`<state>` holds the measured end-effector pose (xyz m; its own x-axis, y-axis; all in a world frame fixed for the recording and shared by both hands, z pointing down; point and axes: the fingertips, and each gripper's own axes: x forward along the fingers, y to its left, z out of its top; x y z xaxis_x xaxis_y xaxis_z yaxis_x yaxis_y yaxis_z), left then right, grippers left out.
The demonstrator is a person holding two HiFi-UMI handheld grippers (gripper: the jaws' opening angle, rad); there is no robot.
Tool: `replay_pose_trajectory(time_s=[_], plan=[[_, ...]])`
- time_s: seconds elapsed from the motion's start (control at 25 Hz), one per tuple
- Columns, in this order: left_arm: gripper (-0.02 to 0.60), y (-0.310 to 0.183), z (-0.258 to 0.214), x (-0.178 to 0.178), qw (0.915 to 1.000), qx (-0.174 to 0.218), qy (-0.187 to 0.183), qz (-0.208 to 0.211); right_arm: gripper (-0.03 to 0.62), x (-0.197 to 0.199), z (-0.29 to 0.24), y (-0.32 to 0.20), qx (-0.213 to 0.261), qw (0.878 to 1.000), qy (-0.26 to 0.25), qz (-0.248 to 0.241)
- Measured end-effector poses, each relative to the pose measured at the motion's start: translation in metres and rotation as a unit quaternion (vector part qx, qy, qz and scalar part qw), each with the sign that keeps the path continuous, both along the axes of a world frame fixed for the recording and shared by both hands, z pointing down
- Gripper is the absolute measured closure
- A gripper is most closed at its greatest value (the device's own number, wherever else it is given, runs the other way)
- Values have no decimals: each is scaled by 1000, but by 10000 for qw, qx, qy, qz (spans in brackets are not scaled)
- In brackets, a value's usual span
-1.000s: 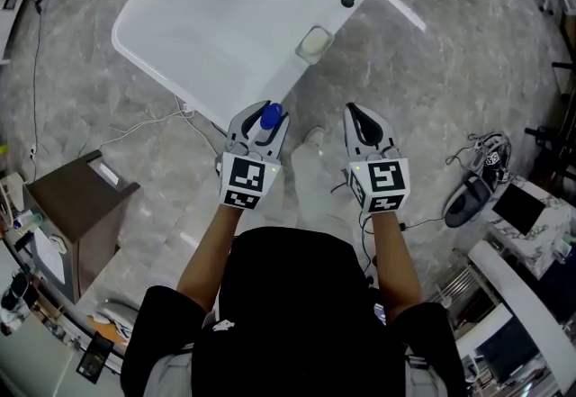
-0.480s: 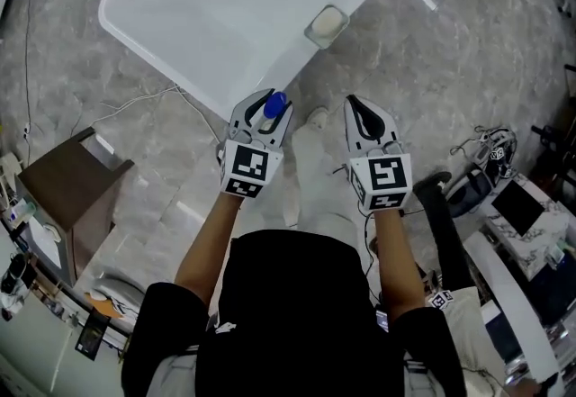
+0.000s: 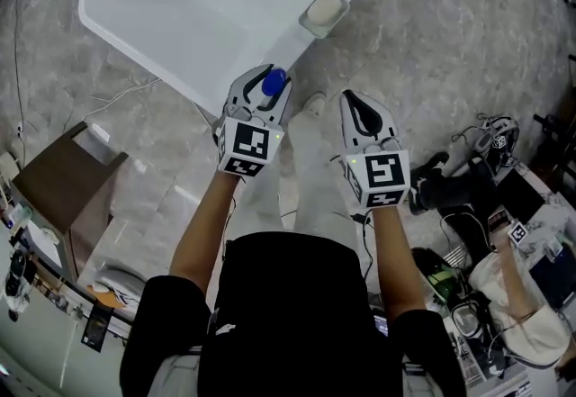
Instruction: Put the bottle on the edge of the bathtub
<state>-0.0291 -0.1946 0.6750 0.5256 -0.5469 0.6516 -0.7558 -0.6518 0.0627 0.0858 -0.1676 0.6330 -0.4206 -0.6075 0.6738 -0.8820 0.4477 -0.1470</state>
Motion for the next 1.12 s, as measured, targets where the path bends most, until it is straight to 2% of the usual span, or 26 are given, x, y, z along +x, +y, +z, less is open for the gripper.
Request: replay_pose_trajectory(time_s=[0.16, 0.28, 0.64, 1.12], plan=[[419, -15, 19, 2, 10000, 20, -64, -28, 569, 2, 14, -6, -146, 9999, 28, -19], [419, -19, 30, -1, 9997, 173, -172, -13, 569, 0, 21, -2, -172, 9998, 44, -32], [419, -34, 43, -1, 9997, 239, -62, -94, 569, -3, 37, 5, -277, 9995, 113, -123], [417, -33, 48, 7, 9993, 362, 14, 23, 569, -3, 43, 7, -294, 9994, 110, -115]])
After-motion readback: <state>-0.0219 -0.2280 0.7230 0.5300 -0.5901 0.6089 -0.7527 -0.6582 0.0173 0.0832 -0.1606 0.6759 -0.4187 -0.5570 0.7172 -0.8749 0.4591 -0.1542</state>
